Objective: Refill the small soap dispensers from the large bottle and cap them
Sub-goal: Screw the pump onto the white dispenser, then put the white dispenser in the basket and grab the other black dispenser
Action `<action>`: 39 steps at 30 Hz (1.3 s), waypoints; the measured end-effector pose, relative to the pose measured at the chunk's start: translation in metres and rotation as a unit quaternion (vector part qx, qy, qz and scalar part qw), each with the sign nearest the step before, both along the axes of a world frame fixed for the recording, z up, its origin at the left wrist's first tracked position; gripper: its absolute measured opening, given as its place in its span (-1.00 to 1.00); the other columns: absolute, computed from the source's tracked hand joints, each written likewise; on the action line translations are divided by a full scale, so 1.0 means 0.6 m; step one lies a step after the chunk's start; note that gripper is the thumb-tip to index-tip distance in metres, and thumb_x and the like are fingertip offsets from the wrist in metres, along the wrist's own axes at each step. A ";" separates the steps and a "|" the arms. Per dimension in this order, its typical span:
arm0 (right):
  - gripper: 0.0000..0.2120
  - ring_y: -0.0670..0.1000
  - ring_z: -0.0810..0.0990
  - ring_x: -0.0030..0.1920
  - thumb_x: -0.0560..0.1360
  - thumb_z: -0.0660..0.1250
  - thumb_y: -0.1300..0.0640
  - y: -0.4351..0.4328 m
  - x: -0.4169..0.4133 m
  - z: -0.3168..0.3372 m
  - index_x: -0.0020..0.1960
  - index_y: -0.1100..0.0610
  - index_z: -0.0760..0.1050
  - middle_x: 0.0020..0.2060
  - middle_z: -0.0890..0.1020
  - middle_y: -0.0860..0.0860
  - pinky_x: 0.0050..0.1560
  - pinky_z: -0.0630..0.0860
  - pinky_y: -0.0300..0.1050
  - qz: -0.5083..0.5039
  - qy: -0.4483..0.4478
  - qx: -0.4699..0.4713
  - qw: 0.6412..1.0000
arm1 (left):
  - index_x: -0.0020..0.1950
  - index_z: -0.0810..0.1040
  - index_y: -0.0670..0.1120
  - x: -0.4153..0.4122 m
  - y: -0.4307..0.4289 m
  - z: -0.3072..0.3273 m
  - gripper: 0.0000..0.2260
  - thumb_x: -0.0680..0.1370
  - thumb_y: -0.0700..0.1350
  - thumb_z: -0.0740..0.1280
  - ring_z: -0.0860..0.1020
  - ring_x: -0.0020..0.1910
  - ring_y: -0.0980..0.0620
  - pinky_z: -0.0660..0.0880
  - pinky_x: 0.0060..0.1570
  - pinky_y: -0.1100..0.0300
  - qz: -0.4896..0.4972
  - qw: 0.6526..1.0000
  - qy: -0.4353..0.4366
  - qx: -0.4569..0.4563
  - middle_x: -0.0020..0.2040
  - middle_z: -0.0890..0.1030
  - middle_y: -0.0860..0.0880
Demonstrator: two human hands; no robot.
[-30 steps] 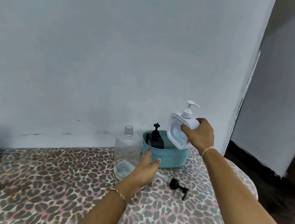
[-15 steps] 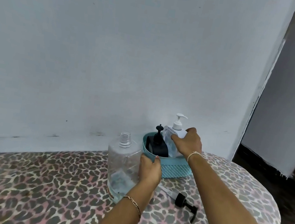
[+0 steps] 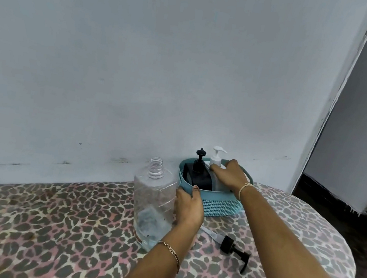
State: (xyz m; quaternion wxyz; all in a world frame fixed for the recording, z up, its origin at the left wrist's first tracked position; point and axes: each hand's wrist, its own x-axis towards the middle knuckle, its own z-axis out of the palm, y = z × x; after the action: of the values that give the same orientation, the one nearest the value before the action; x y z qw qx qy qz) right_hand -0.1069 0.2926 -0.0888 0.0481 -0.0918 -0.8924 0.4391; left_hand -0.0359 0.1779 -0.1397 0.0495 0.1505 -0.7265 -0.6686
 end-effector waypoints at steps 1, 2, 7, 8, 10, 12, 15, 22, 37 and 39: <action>-0.58 0.02 0.51 -0.28 0.41 0.30 -0.18 0.001 -0.001 0.000 0.00 0.16 0.38 -0.27 0.54 0.04 -0.33 0.34 -0.13 0.001 -0.007 0.002 1.000 | 0.34 0.34 -0.09 -0.001 0.000 -0.001 -0.64 0.60 0.05 0.16 0.47 0.26 -0.15 0.37 0.31 -0.12 0.000 1.000 0.000 0.001 0.28 0.50 -0.11; -0.63 0.02 0.49 -0.30 0.45 0.25 -0.20 0.000 -0.002 0.000 -0.03 0.12 0.38 -0.30 0.51 0.03 -0.35 0.31 -0.13 0.004 -0.013 0.012 1.000 | 0.34 0.34 -0.09 -0.001 0.000 -0.001 -0.64 0.60 0.05 0.16 0.47 0.26 -0.15 0.36 0.32 -0.12 0.000 1.000 -0.001 0.003 0.29 0.50 -0.11; -0.36 0.14 0.55 -0.07 0.53 0.13 -0.23 -0.003 -0.002 -0.002 0.34 0.27 0.33 0.05 0.60 0.17 -0.23 0.35 -0.07 0.008 -0.017 0.066 0.998 | 0.36 0.32 -0.08 -0.002 -0.002 -0.002 -0.63 0.61 0.06 0.14 0.45 0.28 -0.16 0.33 0.34 -0.13 -0.007 1.000 -0.007 -0.001 0.30 0.48 -0.10; -0.34 0.16 0.55 -0.02 0.54 0.12 -0.23 -0.004 0.000 -0.001 0.39 0.28 0.29 0.12 0.59 0.19 -0.17 0.37 -0.06 0.007 -0.017 0.072 0.997 | 0.35 0.32 -0.09 -0.001 -0.004 0.000 -0.63 0.61 0.06 0.14 0.45 0.28 -0.16 0.33 0.33 -0.12 -0.011 1.000 -0.009 0.000 0.31 0.48 -0.10; -0.34 0.19 0.53 0.10 0.57 0.11 -0.20 -0.006 0.006 -0.001 0.44 0.28 0.22 0.22 0.54 0.22 -0.08 0.36 -0.05 0.005 -0.022 0.086 0.996 | 0.36 0.32 -0.12 -0.001 -0.007 0.004 -0.64 0.62 0.04 0.13 0.45 0.29 -0.16 0.33 0.33 -0.07 -0.019 1.000 -0.011 -0.013 0.32 0.47 -0.11; -0.38 0.21 0.53 0.14 0.57 0.11 -0.19 -0.012 0.019 0.000 0.40 0.28 0.26 0.22 0.53 0.23 -0.05 0.38 -0.04 -0.001 -0.008 0.103 0.995 | 0.35 0.32 -0.15 0.006 -0.010 0.014 -0.64 0.63 0.01 0.14 0.45 0.28 -0.17 0.36 0.31 -0.03 -0.025 0.999 -0.015 -0.016 0.32 0.47 -0.14; -0.43 0.23 0.51 0.19 0.53 0.13 -0.21 -0.022 0.051 0.001 0.27 0.25 0.37 0.21 0.52 0.22 0.12 0.46 0.06 -0.030 0.032 0.141 0.989 | 0.33 0.31 -0.16 0.026 -0.011 0.027 -0.66 0.62 -0.02 0.15 0.47 0.24 -0.16 0.39 0.28 -0.02 -0.038 0.999 -0.021 -0.010 0.28 0.49 -0.15; -0.55 0.19 0.39 0.31 0.54 0.24 -0.02 -0.050 0.170 0.004 0.33 0.20 0.33 0.29 0.43 0.16 0.26 0.35 0.10 -0.082 0.151 0.144 0.975 | 0.30 0.33 -0.08 0.114 -0.010 0.033 -0.56 0.45 0.03 0.15 0.49 0.20 -0.16 0.41 0.27 -0.11 -0.093 0.995 -0.029 -0.004 0.25 0.50 -0.13; -0.76 0.08 0.49 0.03 0.51 0.31 0.06 -0.220 0.413 -0.041 0.07 0.13 0.34 -0.01 0.49 0.05 0.01 0.41 -0.03 -0.007 0.226 0.053 0.973 | 0.31 0.37 -0.12 0.317 -0.217 0.032 -0.68 0.56 -0.16 0.23 0.56 0.09 -0.16 0.51 0.07 0.01 -0.039 0.999 -0.008 0.015 0.12 0.58 -0.17; -0.78 0.05 0.49 -0.07 0.51 0.32 0.06 -0.262 0.437 -0.047 0.04 0.10 0.31 -0.06 0.50 0.02 -0.09 0.40 -0.05 0.021 0.228 0.047 0.972 | 0.26 0.38 -0.10 0.333 -0.265 0.026 -0.72 0.56 -0.13 0.25 0.58 -0.01 -0.09 0.53 0.01 0.04 -0.008 1.000 -0.007 0.013 0.02 0.59 -0.11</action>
State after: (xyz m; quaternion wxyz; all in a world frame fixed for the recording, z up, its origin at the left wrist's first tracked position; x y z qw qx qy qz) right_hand 0.1552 0.1355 -0.1172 0.2454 0.0321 -0.8794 0.4068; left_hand 0.1636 0.0190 -0.1240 0.0371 0.1500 -0.7194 -0.6772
